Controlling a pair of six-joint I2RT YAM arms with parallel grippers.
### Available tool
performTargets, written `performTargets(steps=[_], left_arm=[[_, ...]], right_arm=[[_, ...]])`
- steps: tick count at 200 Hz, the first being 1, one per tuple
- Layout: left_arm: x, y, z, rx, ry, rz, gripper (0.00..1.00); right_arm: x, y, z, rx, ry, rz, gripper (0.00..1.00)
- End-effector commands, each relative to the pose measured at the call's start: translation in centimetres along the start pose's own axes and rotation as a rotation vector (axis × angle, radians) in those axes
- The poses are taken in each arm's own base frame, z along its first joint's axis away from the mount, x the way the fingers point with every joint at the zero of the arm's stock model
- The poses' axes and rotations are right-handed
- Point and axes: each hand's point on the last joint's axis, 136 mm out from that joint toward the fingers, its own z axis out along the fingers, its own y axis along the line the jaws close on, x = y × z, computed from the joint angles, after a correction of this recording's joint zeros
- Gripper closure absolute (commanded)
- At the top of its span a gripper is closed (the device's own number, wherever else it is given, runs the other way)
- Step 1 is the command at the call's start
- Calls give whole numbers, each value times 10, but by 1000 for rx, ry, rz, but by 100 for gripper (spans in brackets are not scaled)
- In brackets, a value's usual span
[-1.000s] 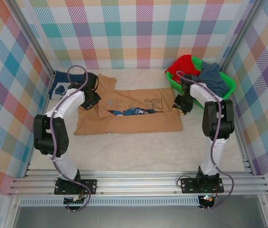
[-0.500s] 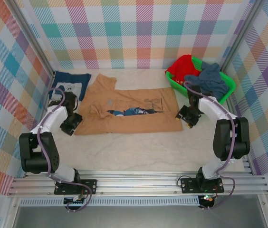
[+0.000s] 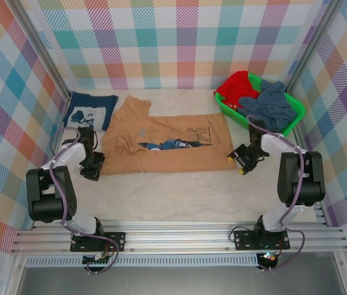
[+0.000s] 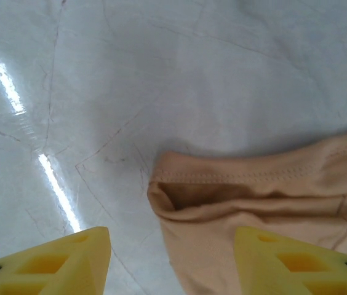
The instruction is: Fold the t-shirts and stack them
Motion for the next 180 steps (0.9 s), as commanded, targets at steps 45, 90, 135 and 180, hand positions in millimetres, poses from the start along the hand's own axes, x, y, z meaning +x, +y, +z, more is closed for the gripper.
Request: performTargets(steps=[45, 90, 135, 180], left_arm=[[1, 3, 15, -2, 17, -67, 77], [1, 16, 12, -21, 1, -46, 97], [3, 31, 3, -26, -12, -23, 100], [-4, 46, -13, -31, -77, 16, 100]], right_arm=[[0, -3, 21, -8, 53, 89, 58], [-3, -9, 23, 29, 35, 84, 76], [-3, -17, 22, 59, 22, 69, 100], [-2, -30, 11, 117, -18, 27, 100]])
